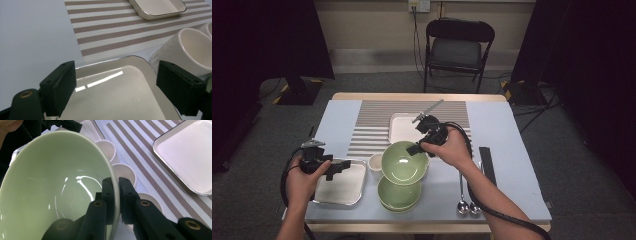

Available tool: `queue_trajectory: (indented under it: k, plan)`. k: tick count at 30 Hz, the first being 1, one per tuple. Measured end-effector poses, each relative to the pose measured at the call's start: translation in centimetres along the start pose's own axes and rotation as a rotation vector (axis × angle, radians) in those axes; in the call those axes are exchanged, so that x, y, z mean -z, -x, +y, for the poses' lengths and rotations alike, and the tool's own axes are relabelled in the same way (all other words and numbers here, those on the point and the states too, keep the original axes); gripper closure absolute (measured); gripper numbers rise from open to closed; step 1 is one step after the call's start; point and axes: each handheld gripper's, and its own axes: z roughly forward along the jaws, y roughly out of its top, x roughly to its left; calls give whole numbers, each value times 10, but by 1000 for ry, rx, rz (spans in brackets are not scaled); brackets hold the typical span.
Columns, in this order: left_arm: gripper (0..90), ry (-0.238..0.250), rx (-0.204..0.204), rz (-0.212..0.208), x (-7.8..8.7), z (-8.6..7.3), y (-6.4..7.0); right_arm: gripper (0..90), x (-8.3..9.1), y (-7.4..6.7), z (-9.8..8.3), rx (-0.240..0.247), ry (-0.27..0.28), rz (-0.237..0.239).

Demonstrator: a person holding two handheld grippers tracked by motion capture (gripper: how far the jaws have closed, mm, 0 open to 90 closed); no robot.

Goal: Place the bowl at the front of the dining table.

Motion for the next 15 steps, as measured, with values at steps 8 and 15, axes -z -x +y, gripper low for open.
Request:
queue_trajectory:
  k: [8, 15]
  plan:
    - [160, 1, -2, 2, 0, 0, 0, 837, 5, 4, 2, -14, 14, -4]
    - [161, 2, -6, 3, 0, 0, 0, 837, 10, 9, 4, -25, 22, -12]
